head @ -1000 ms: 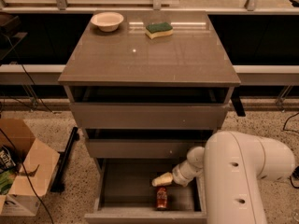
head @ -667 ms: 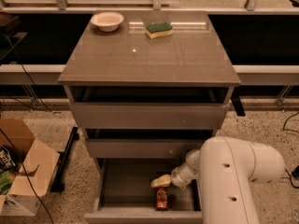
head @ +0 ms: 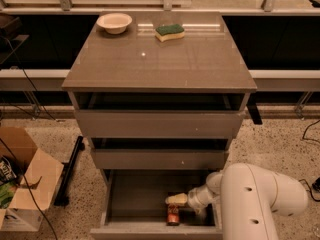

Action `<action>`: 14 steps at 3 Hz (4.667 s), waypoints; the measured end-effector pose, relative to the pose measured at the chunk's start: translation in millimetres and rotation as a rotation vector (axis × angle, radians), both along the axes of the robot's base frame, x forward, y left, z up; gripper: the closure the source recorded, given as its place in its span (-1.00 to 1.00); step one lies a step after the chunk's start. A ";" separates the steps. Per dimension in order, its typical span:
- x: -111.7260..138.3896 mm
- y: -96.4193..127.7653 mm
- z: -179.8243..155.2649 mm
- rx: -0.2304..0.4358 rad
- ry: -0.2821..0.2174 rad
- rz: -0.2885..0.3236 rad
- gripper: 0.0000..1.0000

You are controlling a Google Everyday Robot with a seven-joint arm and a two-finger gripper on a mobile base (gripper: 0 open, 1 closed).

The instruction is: Pick coke can from bottom drawer and place on counter

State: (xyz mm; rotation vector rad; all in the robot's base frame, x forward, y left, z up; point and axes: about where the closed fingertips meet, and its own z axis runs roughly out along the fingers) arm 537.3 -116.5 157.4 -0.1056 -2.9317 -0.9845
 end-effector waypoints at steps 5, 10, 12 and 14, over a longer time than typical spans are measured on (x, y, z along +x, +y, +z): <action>-7.2 78.2 -33.9 0.055 0.105 0.041 0.92; -53.9 41.0 178.5 0.164 -0.364 0.070 1.00; -80.2 -21.1 318.1 0.133 -0.761 0.184 1.00; -73.1 -110.3 462.6 -0.029 -1.111 0.231 1.00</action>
Offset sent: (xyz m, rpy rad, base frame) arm -0.0178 0.0282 -0.0275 0.0700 0.0923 -0.0877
